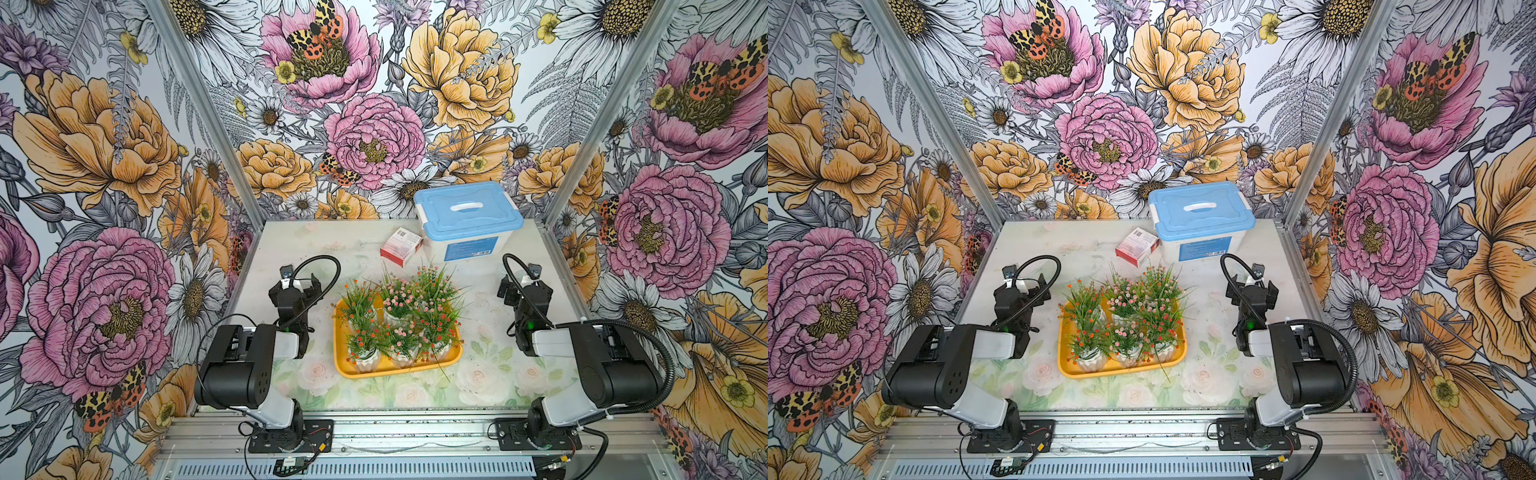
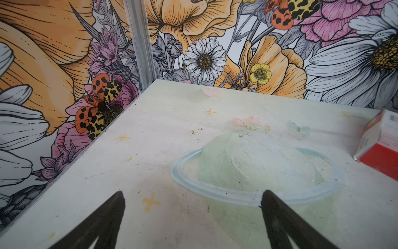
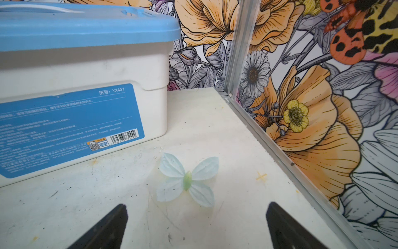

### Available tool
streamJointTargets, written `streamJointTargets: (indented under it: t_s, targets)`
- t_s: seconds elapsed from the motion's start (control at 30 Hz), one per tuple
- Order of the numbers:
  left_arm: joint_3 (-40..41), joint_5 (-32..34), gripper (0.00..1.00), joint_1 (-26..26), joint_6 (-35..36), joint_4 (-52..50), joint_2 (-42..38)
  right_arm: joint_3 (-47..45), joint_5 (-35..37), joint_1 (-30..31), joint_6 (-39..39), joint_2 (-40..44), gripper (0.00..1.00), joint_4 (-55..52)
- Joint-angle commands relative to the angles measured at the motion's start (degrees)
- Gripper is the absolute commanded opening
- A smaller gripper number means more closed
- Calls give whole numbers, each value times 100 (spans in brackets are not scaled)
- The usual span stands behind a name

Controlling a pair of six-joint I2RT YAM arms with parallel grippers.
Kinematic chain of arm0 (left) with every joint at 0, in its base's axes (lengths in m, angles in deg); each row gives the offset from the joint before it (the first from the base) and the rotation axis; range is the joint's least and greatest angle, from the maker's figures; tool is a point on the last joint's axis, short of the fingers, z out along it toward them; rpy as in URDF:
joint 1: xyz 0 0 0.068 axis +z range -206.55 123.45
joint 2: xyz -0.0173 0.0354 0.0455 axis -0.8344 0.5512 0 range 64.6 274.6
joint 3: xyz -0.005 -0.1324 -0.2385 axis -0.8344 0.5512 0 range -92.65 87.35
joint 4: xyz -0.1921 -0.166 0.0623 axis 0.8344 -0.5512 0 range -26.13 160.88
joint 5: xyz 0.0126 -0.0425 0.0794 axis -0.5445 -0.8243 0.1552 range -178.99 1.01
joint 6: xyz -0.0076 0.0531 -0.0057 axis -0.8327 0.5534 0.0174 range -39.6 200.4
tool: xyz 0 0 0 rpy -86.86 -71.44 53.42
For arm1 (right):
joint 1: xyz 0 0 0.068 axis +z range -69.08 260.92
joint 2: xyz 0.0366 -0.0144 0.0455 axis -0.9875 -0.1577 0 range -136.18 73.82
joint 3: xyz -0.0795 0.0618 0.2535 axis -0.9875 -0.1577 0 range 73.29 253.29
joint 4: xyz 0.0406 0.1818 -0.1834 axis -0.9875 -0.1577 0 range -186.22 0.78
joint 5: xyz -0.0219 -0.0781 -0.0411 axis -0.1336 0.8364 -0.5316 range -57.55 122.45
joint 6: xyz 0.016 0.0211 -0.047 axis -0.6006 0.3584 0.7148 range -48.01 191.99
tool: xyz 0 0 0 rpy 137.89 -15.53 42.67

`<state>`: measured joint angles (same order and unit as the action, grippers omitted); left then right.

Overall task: Put the potted gypsophila into the storage box
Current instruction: Reset both arms

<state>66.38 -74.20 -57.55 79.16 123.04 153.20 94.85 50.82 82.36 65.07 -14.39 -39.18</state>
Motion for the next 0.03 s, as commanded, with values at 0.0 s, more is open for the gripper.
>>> streamJointTargets:
  t_s: [0.0]
  targets:
    - [-14,-90,99,-4,57,205,-12,-37,-21,-38,44,5,99,257]
